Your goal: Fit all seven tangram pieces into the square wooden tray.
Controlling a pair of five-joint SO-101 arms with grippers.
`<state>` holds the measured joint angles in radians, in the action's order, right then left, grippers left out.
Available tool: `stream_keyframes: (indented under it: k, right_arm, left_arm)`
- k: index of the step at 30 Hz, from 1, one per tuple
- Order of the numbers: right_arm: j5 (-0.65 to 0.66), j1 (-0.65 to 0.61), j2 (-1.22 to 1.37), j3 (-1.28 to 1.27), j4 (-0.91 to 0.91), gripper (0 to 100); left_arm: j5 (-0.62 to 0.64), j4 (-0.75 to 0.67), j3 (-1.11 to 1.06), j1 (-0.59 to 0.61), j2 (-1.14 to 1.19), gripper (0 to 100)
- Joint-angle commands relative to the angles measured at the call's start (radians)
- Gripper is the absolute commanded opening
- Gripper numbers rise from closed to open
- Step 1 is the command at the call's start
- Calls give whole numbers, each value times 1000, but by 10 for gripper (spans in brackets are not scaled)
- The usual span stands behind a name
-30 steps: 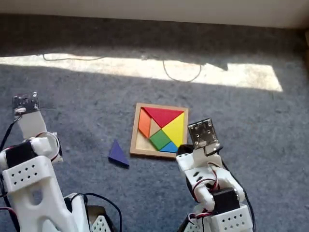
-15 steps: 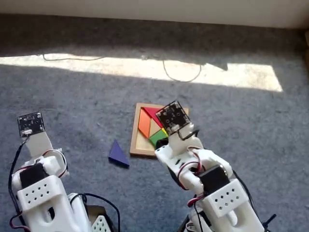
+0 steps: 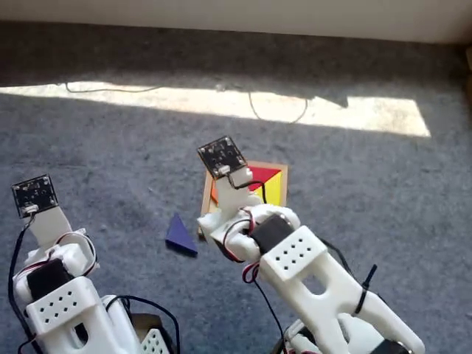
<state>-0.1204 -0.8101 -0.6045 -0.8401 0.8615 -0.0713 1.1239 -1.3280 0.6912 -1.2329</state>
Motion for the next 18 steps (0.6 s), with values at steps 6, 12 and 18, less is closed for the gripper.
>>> stream_keyframes:
  k: [6, 12, 18]
  right_arm:
    - [-190, -110, 205, 153, -16, 241]
    - [-196, -206, 355, 180, -27, 264]
    - [-198, -255, 499, 344, -28, 264]
  left_arm:
    - [0, -17, 2, 12, -12, 17]
    - [0, -17, 1, 12, -12, 17]
    - [0, -18, 1, 12, -12, 17]
